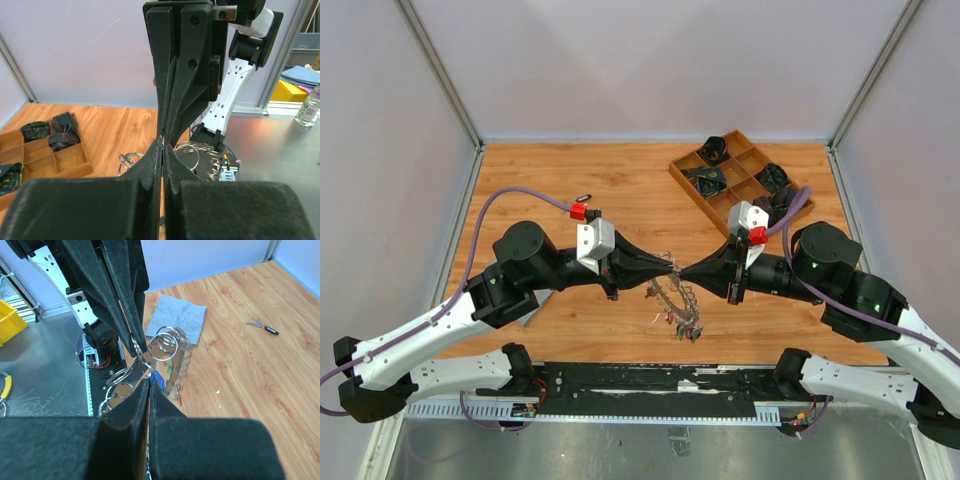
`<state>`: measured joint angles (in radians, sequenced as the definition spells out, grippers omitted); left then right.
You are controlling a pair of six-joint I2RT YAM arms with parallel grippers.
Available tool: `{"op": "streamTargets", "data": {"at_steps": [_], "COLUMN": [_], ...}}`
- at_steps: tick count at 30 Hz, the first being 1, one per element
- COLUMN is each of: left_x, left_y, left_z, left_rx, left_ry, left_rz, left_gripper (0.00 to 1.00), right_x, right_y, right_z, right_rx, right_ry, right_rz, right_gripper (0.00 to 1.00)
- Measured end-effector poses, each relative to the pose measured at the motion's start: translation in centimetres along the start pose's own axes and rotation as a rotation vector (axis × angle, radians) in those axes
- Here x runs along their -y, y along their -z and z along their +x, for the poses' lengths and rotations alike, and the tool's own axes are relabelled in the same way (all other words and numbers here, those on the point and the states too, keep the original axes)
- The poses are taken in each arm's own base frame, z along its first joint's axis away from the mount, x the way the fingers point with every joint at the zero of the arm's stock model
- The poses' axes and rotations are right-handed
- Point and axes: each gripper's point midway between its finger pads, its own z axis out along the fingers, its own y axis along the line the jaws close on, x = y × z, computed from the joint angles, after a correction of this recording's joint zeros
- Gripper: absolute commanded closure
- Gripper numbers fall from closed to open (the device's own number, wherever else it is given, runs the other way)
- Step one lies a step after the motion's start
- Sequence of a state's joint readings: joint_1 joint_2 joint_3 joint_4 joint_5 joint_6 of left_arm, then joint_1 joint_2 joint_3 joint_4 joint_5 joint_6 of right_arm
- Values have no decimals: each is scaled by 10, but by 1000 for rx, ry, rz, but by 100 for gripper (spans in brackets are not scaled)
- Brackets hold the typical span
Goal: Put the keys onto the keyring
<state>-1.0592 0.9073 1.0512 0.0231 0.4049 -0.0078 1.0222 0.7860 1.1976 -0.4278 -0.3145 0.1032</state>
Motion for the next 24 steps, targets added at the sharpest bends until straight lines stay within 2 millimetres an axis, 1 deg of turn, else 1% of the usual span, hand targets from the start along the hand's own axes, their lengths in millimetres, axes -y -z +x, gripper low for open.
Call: {"op": "streamTargets", "data": {"at_steps": [5,9,12,16,21,24], "left_x": [0,0,0,0,2,5], "left_y": [0,0,0,0,-1,-1], "left_z": [3,4,3,0,-2,-4], "left_rx": [-10,-13,-8,1,10,19], "left_ry": [4,6,3,0,0,3], "left_rz": [0,0,0,2,13,26], "left_gripper": [99,99,99,99,100,99], "right_x": [1,-1,-1,-1,-7,-11], "right_y": [-8,-9,-4,12,33,34], "right_z": [5,6,5,-7,-29,-38], "right_rx": [-28,-32,-27,28,151,195], "right_ry": [-5,1,17,64,135,169], "right_rz": [-10,-24,-18,1,2,-19], "right_gripper": [99,89,86,82,79,79]}}
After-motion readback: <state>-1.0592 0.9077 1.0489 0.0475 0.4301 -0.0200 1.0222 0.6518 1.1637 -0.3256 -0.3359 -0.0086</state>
